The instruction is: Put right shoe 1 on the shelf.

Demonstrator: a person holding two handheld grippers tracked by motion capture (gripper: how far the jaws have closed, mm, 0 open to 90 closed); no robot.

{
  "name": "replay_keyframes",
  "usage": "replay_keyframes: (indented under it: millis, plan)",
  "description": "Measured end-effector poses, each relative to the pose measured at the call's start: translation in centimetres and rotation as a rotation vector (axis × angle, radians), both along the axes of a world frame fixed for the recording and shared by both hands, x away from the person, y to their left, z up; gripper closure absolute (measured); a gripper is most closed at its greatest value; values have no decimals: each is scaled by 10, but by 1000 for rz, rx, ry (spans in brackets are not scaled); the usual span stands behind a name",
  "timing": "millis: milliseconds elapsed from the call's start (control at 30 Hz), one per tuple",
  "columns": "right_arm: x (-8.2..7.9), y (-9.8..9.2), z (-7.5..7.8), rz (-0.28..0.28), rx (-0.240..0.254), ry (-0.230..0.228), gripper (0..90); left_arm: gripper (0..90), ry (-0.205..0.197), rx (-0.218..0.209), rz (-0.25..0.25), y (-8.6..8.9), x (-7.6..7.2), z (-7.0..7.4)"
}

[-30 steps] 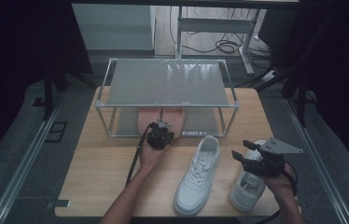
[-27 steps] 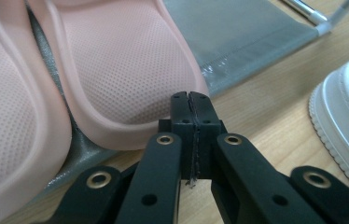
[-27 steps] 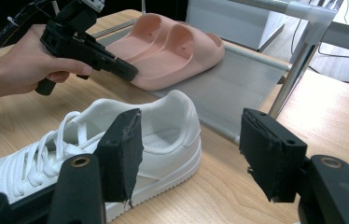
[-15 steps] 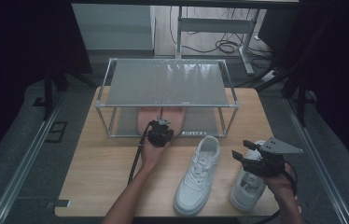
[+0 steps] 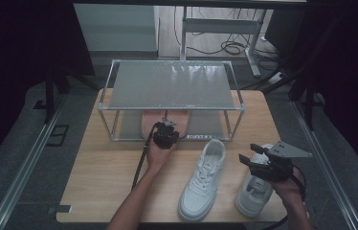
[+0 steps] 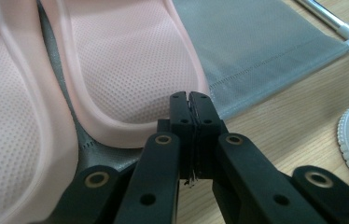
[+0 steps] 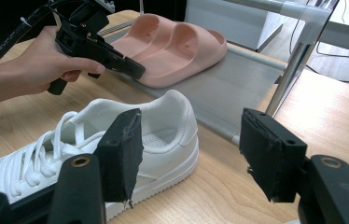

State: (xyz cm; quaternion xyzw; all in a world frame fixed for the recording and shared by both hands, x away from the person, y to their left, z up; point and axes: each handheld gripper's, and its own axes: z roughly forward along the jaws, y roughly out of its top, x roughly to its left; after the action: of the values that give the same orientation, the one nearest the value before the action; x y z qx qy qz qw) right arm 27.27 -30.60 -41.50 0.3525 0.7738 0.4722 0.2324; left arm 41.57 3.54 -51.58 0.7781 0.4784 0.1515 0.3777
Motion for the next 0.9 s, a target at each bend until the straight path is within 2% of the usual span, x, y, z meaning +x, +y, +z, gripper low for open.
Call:
replay_keyframes:
  millis: [167, 300, 500, 767, 900]
  plan:
    - [0, 0, 0, 1, -1, 0, 400, 892, -11, -3, 0, 1, -2, 4]
    - [0, 0, 0, 0, 1, 3, 400, 889, -35, 15, -20, 4, -9, 9]
    - [-1, -2, 1, -4, 3, -2, 400, 875, -63, 9, -39, 23, -36, 14]
    - [0, 2, 0, 3, -3, 3, 400, 865, -81, -50, -56, 54, -74, 20]
    - [0, 4, -2, 7, -7, 10, 399, 865, -76, -58, -65, 67, -87, 19]
